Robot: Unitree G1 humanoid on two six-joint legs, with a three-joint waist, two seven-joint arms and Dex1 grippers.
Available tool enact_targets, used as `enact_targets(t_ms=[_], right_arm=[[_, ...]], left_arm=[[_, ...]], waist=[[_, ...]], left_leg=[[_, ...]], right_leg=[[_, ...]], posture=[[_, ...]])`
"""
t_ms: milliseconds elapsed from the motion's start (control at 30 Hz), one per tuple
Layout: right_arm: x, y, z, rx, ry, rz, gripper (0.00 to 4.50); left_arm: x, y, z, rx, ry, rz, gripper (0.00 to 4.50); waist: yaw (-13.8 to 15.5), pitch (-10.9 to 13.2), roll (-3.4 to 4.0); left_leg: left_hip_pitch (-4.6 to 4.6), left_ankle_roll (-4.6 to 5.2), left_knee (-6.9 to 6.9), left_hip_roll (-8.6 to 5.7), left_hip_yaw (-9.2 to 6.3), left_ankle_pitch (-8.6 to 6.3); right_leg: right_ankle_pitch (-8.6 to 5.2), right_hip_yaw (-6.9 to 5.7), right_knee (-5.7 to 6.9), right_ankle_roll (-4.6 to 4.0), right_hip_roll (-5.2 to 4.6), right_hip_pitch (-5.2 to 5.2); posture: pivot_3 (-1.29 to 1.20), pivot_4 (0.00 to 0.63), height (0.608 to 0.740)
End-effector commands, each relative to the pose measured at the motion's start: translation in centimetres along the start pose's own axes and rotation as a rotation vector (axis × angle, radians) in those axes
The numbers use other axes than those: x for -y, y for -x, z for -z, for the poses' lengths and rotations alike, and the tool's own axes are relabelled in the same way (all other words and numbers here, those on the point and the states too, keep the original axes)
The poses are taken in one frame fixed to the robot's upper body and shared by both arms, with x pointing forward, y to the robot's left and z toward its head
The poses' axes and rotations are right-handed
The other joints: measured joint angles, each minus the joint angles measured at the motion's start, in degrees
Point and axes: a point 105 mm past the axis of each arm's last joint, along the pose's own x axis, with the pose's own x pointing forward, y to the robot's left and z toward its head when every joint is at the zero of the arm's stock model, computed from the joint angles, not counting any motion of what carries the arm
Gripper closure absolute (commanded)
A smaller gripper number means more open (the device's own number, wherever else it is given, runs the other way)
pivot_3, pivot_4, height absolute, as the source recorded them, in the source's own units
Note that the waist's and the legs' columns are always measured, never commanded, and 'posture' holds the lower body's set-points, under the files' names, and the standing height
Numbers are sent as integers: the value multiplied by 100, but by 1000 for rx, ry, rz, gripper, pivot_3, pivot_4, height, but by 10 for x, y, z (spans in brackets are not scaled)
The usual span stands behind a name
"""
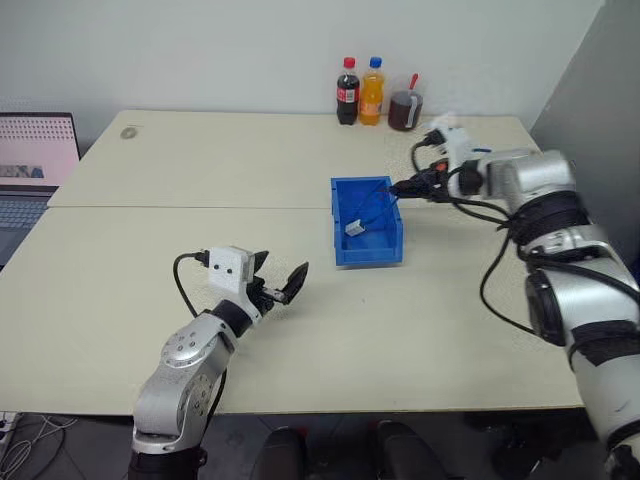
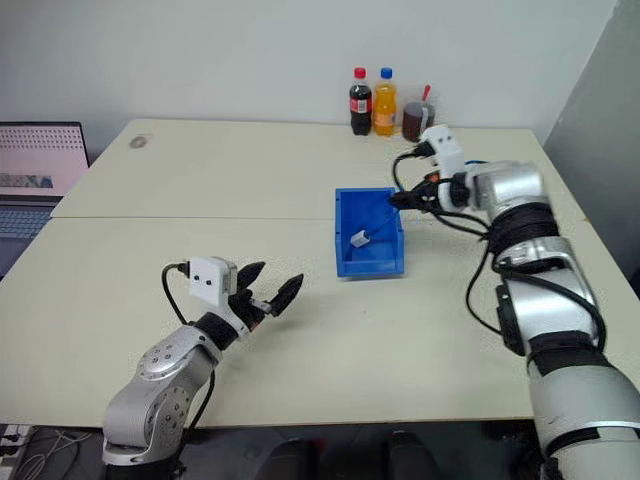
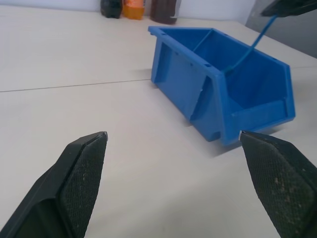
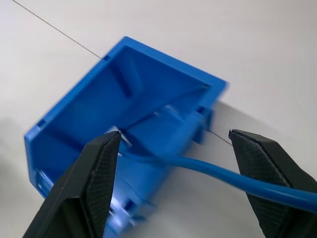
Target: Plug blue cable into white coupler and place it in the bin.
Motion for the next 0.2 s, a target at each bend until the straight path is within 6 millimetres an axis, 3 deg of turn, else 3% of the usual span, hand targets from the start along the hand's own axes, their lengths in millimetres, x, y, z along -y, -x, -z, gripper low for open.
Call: enact_targets(t_ms=[33,200], right_arm=[[-5,28,13,-5,93,-56,778],[-26,55,51,83,162,-32,778]], left_arm=[[-3,-2,-9,24,-3,-2,0],[-8,3,-9,11,-21,-25,0]], waist=[[4,0,0],[13,0,0]], left_leg=[[-1,0,-1,0,-1,-1],[-53,-2,3,0,0,-5]], right_leg=[[0,-1,-1,-1,0,0],[0,4,9,-3,-2,-56]], posture=[[0,150,740],[0,150,740]])
